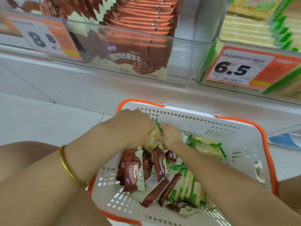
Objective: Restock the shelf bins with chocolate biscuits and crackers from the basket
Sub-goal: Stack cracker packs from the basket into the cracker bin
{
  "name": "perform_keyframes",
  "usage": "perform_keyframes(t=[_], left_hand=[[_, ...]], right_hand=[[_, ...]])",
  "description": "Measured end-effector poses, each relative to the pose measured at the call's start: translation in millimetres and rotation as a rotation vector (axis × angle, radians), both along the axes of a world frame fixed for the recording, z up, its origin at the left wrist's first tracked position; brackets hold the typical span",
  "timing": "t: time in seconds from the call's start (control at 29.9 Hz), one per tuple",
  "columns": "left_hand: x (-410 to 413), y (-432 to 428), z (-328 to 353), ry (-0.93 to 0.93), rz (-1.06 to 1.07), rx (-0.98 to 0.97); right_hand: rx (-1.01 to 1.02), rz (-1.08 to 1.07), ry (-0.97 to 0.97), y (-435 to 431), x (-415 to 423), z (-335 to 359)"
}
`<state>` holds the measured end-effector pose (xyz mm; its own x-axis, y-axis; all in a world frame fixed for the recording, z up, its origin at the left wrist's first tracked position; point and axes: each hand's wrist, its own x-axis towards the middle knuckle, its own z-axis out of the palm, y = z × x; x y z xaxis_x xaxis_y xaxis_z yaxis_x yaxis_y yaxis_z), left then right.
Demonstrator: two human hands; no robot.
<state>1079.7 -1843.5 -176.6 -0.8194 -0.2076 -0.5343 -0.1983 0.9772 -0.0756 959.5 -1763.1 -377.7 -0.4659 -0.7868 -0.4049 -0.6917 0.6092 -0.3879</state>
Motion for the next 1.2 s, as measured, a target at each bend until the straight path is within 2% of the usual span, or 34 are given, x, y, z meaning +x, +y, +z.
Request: perform_keyframes(t=[0.07, 0.13, 0.2, 0.33, 0.43, 0.57, 0.67, 0.77, 0.84, 0.9, 1.07, 1.2], left_hand=[[-0.8, -0.3, 0.6, 0.002, 0.022, 0.010], [-2.0, -0.3, -0.1, 0.040, 0.050, 0.028], [-3.5, 1.5, -1.0, 0.077, 0.127, 0.109], [-9.9, 14.7, 6.1, 0.220, 0.266, 0.350], [-16.5, 23.8, 30.3, 0.394, 0.350, 0.527], [-25.8, 36.7, 67.1, 0.613, 0.377, 0.678], [-36.9, 50.5, 89.3, 0.927, 0.318, 0.598], [-48.8, 50.6, 110.3, 1.236, 0.149, 0.427], [-57.4, 41.8, 114.1, 1.255, 0.042, 0.239], [-65.3, 34.6, 109.7, 1.178, 0.013, 0.109], [-72.1, 33.9, 97.7, 1.054, 0.026, 0.049], [-71.4, 32.2, 94.5, 1.037, 0.012, 0.024]], right_hand=[[-0.082, 0.014, 0.029, 11.1, -9.2, 20.3], [-0.167, -0.015, -0.032, 23.9, -19.3, 50.0], [-0.275, -0.095, -0.180, 37.5, -29.0, 86.3], [-0.473, -0.306, -0.615, 70.5, -40.1, 167.3], [-0.541, -0.302, -0.715, 95.7, -44.0, 217.4], [-0.606, -0.259, -0.592, 117.9, -48.7, 268.3], [-0.739, -0.299, -0.537, 132.5, -62.6, 306.4], [-0.960, -0.480, -0.572, 135.1, -94.0, 336.1], [-1.029, -0.591, -0.542, 121.5, -117.2, 341.7], [-1.018, -0.670, -0.514, 100.1, -137.0, 338.3], [-1.036, -0.725, -0.435, 45.7, -160.1, 327.8], [-0.793, -0.700, 0.041, 28.4, -172.0, 317.5]])
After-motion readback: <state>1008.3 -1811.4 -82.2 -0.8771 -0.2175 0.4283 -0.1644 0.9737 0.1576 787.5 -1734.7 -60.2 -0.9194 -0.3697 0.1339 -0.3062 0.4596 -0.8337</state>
